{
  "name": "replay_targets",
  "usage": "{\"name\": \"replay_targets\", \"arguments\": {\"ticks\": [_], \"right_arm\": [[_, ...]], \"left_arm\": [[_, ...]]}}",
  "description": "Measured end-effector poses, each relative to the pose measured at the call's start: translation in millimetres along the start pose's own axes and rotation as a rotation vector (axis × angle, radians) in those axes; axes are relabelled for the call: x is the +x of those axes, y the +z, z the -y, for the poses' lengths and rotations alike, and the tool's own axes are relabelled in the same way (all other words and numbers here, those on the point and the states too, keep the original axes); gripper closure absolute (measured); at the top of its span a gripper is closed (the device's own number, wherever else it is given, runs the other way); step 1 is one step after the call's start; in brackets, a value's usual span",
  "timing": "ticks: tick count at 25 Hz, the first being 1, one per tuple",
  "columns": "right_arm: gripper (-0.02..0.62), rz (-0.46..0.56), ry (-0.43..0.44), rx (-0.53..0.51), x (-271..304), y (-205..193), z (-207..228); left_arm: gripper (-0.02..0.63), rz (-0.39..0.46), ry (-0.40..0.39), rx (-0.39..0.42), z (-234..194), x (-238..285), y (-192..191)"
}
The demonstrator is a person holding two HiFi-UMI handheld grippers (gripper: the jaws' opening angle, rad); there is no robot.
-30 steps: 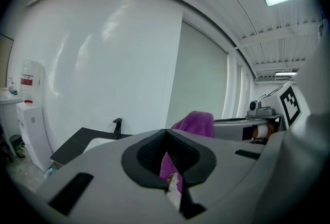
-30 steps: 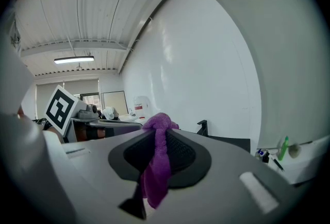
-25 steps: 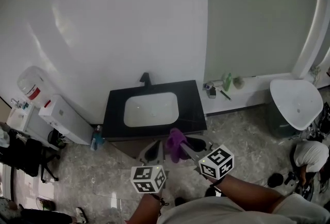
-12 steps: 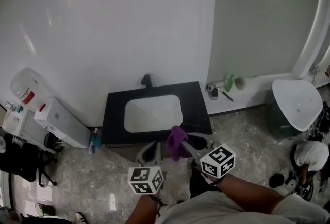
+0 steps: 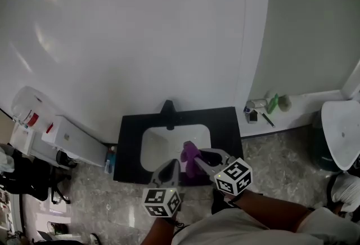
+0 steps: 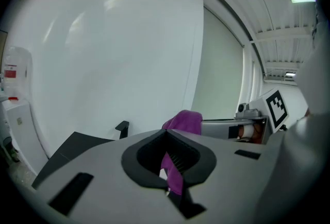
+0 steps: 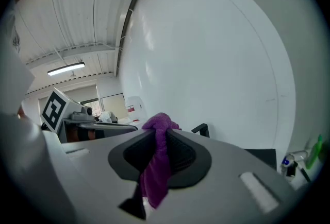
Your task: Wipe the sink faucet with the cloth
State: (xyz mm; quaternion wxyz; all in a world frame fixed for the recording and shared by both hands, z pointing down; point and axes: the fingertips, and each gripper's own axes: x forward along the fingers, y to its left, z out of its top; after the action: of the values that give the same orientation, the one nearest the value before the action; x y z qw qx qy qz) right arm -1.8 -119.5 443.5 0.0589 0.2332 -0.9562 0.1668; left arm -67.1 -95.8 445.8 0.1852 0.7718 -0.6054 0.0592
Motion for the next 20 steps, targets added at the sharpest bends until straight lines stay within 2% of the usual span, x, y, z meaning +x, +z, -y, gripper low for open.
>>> {"name": "replay_targets", "arguments": {"ticks": [5,9,13,20], "right_arm": [[0.535,-0.055,0.026,0.025,62,7,73],[0.535,-0.093,0.007,0.036,107,-6,115],[0.534,-0.144,-0.034,0.059,143,-28,146],[0.535,-0.127,-0.092,-0.008,254,-11,223]], "left_arm": [[0.600,-0.029,0.044,-0.004,-27,61,15],[0.600,-0.054,0.066,-0.003,-65,105,3],[0.600,-0.085,0.052,-0.061,-92,137,-16],[0.600,-0.102,0.018,-0.082,-139,191,-17]]}}
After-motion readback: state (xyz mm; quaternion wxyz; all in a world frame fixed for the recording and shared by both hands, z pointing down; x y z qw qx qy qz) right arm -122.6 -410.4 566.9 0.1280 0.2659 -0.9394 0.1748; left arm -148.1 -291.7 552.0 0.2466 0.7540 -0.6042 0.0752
